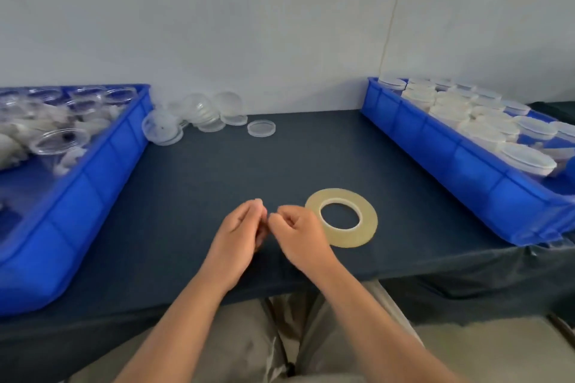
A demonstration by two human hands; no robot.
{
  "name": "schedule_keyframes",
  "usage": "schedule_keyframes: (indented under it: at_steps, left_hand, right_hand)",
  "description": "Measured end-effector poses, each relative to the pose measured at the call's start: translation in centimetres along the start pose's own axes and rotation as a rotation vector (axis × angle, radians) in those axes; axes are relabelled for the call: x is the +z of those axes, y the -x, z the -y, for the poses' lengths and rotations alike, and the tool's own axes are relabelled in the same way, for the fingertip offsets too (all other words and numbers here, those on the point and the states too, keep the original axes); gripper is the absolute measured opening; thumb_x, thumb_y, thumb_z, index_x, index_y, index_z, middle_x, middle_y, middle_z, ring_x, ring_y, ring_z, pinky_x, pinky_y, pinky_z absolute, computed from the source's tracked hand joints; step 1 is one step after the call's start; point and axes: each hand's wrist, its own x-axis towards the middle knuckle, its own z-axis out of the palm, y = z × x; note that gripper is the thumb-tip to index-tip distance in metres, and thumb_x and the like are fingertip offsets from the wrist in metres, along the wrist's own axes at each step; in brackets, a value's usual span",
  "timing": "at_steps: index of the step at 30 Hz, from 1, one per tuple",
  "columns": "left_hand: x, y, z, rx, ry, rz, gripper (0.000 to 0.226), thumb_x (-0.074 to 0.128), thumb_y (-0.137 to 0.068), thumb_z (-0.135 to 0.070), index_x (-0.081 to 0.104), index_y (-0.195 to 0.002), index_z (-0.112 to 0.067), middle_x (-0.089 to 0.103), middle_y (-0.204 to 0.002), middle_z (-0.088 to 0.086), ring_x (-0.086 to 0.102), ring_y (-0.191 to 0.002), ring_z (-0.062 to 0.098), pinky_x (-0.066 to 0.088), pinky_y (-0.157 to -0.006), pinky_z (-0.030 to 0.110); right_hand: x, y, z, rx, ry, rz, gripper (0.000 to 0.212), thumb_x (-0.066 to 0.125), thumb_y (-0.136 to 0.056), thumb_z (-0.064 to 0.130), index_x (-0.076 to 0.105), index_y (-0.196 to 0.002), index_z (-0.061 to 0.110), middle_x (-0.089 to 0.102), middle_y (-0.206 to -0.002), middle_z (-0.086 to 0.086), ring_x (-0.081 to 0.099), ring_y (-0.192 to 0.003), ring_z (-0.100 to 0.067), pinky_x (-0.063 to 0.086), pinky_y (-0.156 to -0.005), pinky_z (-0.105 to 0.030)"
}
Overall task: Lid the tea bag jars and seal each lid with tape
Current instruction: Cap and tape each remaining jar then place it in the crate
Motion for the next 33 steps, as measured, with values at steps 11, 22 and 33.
schedule_keyframes:
  at_steps: [11,22,33]
  left_hand:
    - [-5.5,1.6,-3.8,0.170,-0.529,-0.118,0.047,0.050,-0.103,-0.062,0.061,-0.072,-0.028,0.052,-0.054,-0.010,0.049,-0.050,0.006,0.037,-0.052,0.018]
    - [-26.9,-4.4,-11.5,-0.247,-1.285,-0.275,0.045,0.056,-0.103,-0.017,0.059,-0.148,-0.022,0.059,-0.152,0.007,0.059,-0.133,0.031,0.048,-0.107,0.043]
    - [-29.8,-7.4,-7.5,-0.258,-1.338,-0.329,0.015,0.064,-0.097,-0.011,0.078,-0.098,-0.006,0.078,-0.098,0.015,0.072,-0.085,0.029,0.054,-0.072,0.039]
  right_hand:
    - [0.1,0.2,-2.2,-0.085,0.045,0.043,0.050,0.061,-0.105,0.027,0.033,-0.065,0.019,0.033,-0.055,0.010,0.032,-0.053,-0.005,0.033,-0.051,-0.021]
    - [0.5,0.5,-1.5,-0.039,0.097,0.076,0.049,0.062,-0.105,0.036,0.038,-0.065,0.016,0.037,-0.053,0.007,0.038,-0.050,-0.006,0.035,-0.054,-0.034]
    - [0.5,0.3,-1.8,-0.071,0.106,0.072,0.051,0.063,-0.104,0.035,0.036,-0.063,0.021,0.036,-0.053,0.009,0.038,-0.051,-0.007,0.032,-0.051,-0.024]
